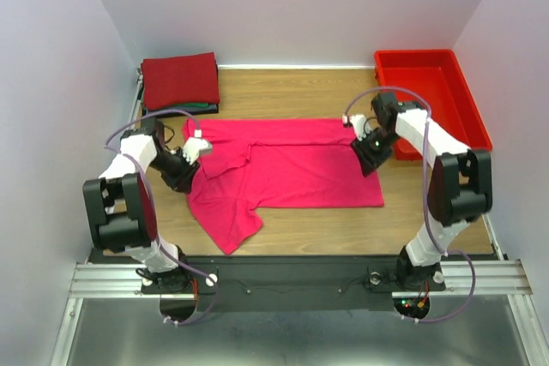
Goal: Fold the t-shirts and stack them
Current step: Fold the tshirt
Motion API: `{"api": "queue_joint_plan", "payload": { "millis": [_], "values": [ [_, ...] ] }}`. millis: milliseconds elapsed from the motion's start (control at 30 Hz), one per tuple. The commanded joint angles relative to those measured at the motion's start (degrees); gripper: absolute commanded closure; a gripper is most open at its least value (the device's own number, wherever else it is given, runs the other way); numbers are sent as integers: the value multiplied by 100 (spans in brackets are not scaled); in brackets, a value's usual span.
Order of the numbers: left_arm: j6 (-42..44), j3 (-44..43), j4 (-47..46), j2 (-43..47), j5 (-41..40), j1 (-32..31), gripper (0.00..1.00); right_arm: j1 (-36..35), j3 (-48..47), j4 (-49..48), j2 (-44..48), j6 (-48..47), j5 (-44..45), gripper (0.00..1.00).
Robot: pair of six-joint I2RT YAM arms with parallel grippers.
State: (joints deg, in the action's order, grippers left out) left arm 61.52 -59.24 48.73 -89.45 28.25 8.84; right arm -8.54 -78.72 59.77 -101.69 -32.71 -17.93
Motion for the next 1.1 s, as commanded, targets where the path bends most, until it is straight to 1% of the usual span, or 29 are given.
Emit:
{"api": "queue_joint_plan", "payload": {
  "millis": [0,67,167,233,467,633,733,833,1000,1033,1067],
  "values": [
    [1107,404,348,980,75,21,57,-131,997,-236,1062,-727,183,59],
    [1169,623,330,1078,84,21,55,-244,1567,-499,1474,-833,351,59],
    [1222,791,313,1202,110,12,52,-481,2200,-938,1810,-895,685,59],
    [1353,922,313,1333,111,21,50,-692,2413,-1151,2003,-895,913,59],
    [1836,1230,251,1738,67,21,43,-930,3125,-1853,2127,-1027,1335,60],
    [2092,1476,181,1869,-126,-163,41,-948,3538,-2048,2100,-1141,1512,59],
    [2075,1609,-73,1940,-188,-373,41,-948,3644,-2188,2101,-1159,1565,59],
    [1987,1793,-320,1958,-232,-680,41,-948,3688,-2311,2074,-1141,1696,63],
    [1776,2171,-820,1931,-346,-1252,41,-957,3688,-2408,2039,-1080,1749,72],
    [1750,2232,-900,1914,-381,-1323,41,-957,3697,-2400,2013,-1062,1758,74],
    [1750,2381,-979,1888,-503,-1428,41,-966,3697,-2417,1995,-1062,1758,78]
  ]
}}
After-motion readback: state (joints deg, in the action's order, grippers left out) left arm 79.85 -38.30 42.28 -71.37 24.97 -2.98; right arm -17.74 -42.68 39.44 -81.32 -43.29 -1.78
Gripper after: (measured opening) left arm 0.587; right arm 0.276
